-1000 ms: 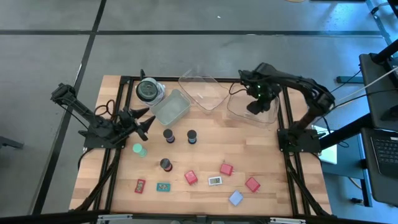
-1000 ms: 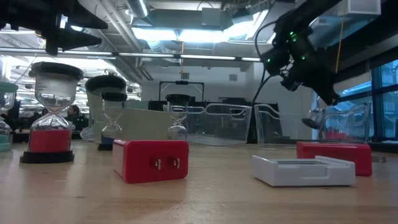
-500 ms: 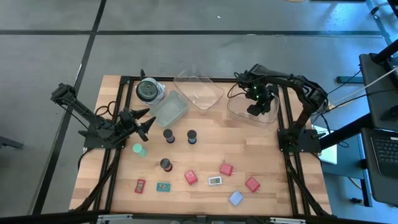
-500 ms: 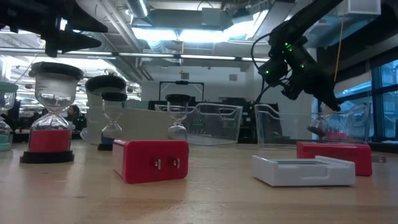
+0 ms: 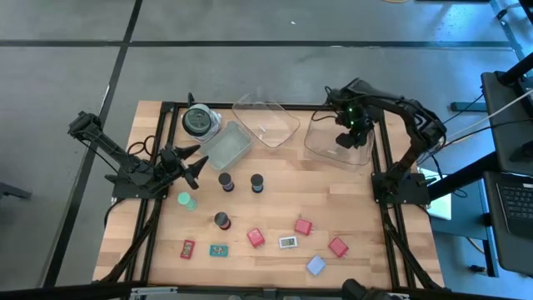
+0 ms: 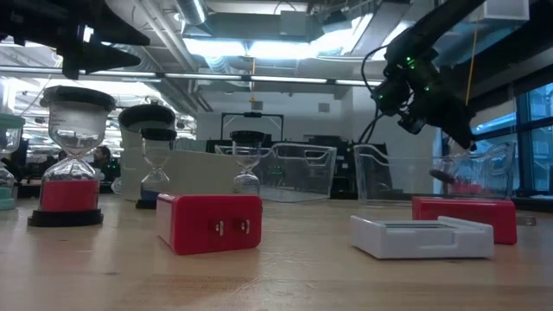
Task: Pick & Place Office items
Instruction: Put the white hourglass into the right transparent bin
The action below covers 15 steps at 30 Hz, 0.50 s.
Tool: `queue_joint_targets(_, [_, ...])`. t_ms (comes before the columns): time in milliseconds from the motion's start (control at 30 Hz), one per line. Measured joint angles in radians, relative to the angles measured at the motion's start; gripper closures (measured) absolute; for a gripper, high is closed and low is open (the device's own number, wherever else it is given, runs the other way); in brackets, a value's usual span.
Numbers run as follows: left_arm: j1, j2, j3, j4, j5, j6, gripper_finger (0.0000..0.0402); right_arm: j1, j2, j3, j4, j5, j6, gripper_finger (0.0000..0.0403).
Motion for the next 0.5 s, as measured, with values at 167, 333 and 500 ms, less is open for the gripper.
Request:
queue_joint_targets(167, [0.000, 0.000, 0.000, 0.000, -0.004, 0.005, 0.0138, -0.027, 0.000, 0.000, 0.000, -0.051, 0.004, 0.0192])
queue_joint_targets(333, [0.000, 0.000, 0.000, -0.002, -0.004, 0.006, 0.0138, -0.078, 0.000, -0.003, 0.000, -0.105, 0.062, 0.0192])
queue_joint_targets(500, [0.000, 0.000, 0.000, -0.027, -0.004, 0.006, 0.0138, -0.109, 0.001, -0.013, -0.001, -0.105, 0.113, 0.0192])
